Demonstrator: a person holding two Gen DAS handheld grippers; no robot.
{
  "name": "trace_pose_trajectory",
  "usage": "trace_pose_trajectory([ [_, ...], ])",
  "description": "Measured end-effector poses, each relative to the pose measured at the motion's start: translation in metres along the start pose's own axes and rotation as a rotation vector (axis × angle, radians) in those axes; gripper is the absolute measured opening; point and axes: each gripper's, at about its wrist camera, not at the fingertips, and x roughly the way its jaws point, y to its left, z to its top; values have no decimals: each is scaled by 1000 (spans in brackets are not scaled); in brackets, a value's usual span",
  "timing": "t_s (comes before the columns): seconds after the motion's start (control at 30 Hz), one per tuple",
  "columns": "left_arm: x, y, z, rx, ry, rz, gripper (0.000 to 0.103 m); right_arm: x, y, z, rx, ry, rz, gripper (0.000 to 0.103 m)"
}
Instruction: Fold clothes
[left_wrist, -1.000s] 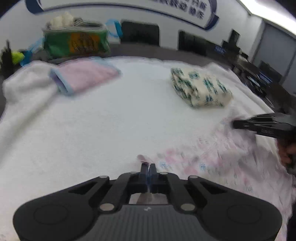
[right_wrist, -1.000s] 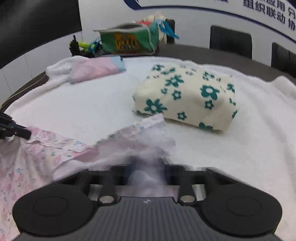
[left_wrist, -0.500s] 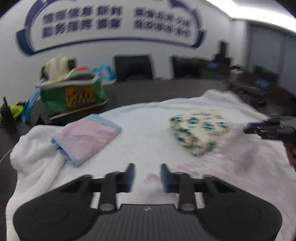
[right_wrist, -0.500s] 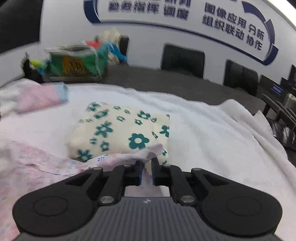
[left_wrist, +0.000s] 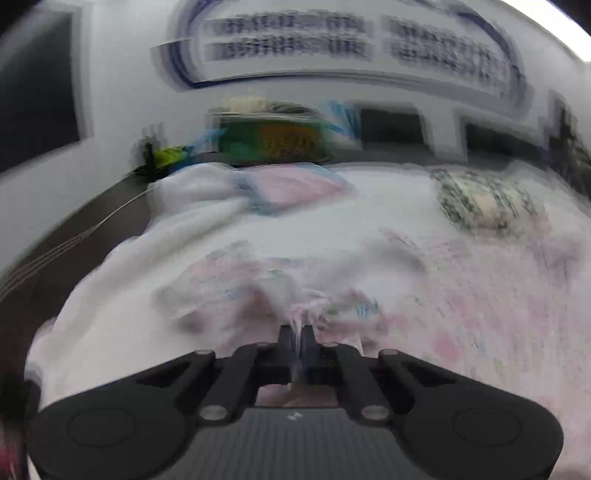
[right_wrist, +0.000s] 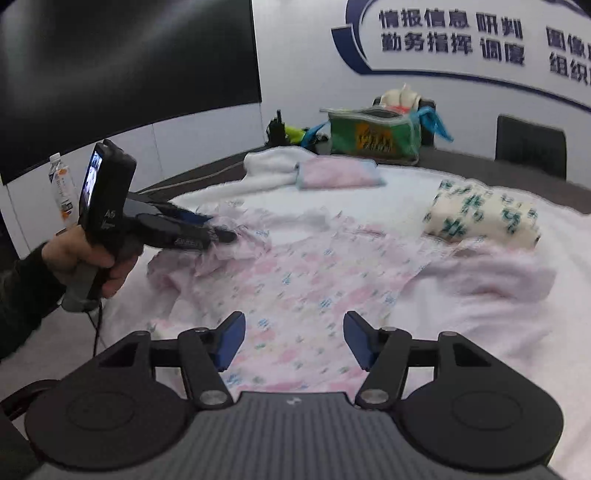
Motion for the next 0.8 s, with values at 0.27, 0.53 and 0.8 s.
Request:
trace_pose_trajectory([
  [0.27, -79, 78, -44, -374, -83, 180, 46, 9, -6, -29, 42, 45, -20, 60],
  [0.53, -123, 6, -38, 95, -216, -501, 74, -39, 10, -50, -182, -60, 22, 63],
  [0.8, -97, -69, -75, 606, -76, -697, 24, -72, -1, -81, -292, 21, -13, 53],
])
